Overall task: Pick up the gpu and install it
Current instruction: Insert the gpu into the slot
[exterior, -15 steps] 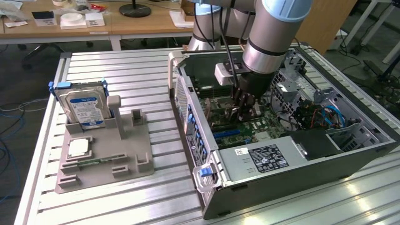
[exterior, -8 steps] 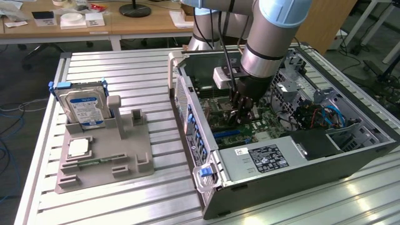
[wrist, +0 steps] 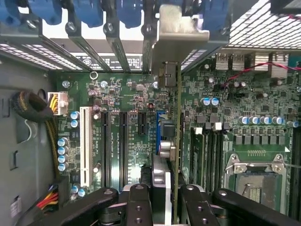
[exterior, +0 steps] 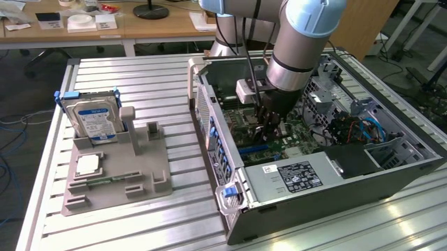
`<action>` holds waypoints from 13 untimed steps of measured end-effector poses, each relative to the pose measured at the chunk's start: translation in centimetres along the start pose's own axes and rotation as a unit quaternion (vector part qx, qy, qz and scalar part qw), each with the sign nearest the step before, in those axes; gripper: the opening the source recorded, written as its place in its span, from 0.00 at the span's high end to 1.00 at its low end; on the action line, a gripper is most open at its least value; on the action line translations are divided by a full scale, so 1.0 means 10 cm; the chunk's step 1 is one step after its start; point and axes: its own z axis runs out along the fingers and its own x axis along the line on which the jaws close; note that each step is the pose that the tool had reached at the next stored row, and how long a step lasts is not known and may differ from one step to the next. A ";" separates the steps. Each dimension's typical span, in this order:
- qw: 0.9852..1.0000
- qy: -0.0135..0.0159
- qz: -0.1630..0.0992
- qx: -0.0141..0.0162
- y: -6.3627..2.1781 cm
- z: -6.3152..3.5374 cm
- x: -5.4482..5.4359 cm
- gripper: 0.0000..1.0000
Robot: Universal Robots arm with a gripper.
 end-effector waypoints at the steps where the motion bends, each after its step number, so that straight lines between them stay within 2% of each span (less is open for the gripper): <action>1: 1.000 0.000 0.000 0.000 0.000 0.018 0.00 0.72; 13: 1.000 -0.002 0.000 0.000 0.048 0.074 0.00 0.72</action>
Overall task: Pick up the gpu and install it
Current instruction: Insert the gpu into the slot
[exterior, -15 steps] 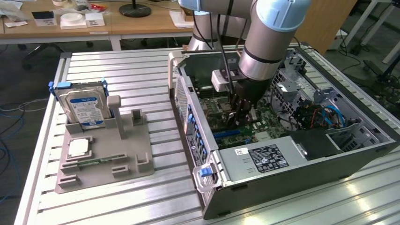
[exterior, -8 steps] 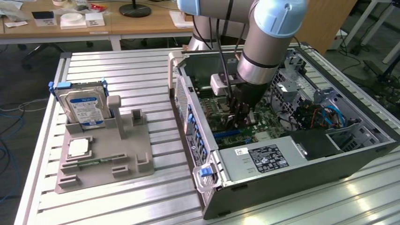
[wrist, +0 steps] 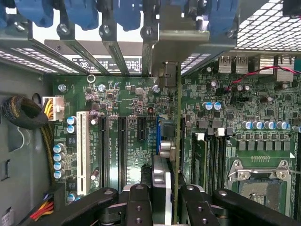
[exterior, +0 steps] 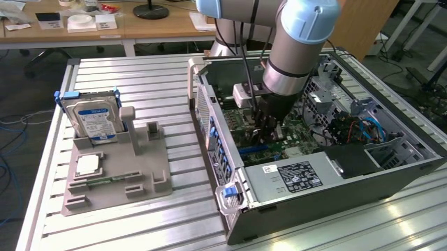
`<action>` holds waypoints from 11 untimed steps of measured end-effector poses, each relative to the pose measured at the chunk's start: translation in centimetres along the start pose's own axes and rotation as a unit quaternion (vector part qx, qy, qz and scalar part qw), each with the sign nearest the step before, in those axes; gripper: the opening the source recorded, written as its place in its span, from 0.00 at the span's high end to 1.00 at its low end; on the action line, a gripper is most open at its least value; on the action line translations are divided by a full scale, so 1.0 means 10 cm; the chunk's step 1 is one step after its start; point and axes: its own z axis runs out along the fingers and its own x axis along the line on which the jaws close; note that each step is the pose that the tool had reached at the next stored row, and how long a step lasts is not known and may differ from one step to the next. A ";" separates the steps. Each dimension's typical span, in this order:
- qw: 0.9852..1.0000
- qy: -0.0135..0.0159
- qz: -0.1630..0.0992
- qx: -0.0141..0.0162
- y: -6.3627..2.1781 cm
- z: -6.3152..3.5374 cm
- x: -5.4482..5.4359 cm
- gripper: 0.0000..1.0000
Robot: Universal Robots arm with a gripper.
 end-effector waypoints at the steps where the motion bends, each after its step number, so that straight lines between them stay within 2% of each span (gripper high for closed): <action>1: 1.000 0.000 0.000 0.000 0.000 0.010 0.00 0.72; 11: 1.000 0.000 0.000 0.000 0.032 0.056 0.01 0.72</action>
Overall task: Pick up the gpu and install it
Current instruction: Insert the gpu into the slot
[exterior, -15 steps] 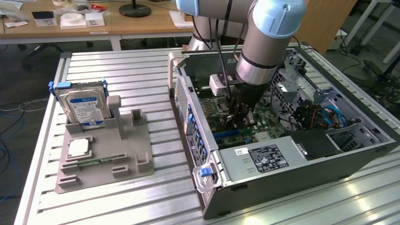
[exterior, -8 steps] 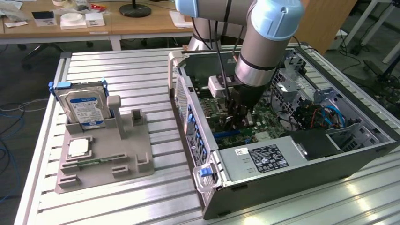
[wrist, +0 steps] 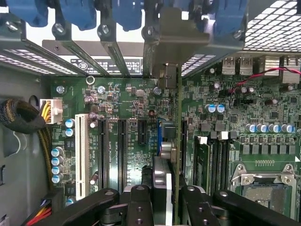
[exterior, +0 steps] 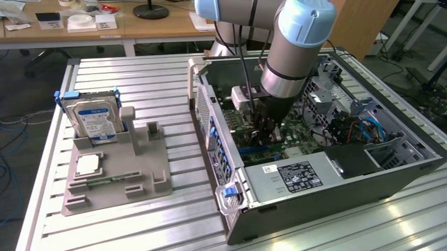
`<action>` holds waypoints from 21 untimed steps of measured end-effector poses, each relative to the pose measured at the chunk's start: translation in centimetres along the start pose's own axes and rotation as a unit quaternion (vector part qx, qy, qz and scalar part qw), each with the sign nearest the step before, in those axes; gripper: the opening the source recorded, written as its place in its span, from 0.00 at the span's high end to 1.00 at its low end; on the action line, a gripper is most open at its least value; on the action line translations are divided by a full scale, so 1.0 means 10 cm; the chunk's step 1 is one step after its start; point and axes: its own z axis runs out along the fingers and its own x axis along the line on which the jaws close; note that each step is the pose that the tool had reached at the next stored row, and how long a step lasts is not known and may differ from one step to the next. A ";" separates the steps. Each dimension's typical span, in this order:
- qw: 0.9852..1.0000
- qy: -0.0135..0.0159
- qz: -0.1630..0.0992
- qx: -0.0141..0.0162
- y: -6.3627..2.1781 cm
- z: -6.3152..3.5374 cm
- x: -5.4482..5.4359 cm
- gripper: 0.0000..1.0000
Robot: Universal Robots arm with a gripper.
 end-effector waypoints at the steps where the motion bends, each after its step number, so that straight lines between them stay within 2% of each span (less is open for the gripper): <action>1: 1.000 0.000 0.000 0.000 0.000 0.004 0.00 0.72; 8: 1.000 0.000 0.000 0.000 -0.035 0.020 0.00 0.72; 21: 1.000 0.000 0.000 0.000 -0.037 0.027 0.03 0.72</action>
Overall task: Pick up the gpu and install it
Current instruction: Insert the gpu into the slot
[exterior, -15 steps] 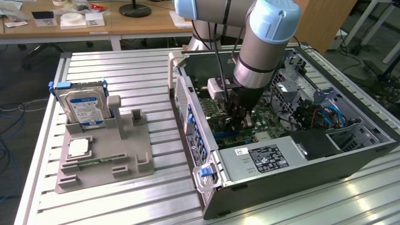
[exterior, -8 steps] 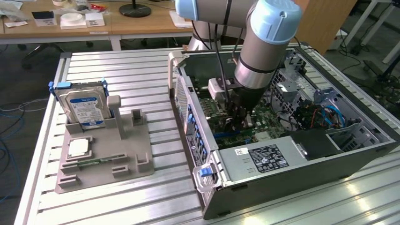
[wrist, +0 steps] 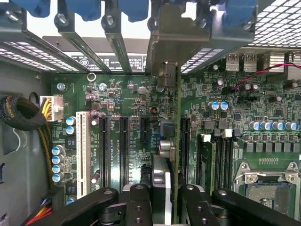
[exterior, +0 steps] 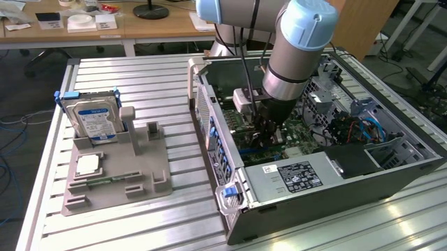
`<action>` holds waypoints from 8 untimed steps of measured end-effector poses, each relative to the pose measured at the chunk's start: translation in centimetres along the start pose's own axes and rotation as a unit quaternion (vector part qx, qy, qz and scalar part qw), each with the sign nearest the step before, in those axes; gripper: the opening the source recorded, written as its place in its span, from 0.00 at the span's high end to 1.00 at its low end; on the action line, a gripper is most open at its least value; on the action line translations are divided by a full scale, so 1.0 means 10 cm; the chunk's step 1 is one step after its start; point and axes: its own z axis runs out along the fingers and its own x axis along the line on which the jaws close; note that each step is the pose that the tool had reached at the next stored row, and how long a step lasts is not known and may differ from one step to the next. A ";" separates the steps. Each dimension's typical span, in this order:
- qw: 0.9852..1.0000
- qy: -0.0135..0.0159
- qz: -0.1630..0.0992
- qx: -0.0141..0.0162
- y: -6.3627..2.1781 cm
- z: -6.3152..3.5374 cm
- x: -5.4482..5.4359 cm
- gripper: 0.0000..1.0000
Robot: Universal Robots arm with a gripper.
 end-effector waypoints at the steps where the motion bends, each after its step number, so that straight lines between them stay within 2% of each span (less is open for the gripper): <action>1: 1.000 0.000 0.000 0.000 0.000 0.001 0.00 0.72; 8: 1.000 0.000 0.000 0.000 0.030 0.016 0.00 0.72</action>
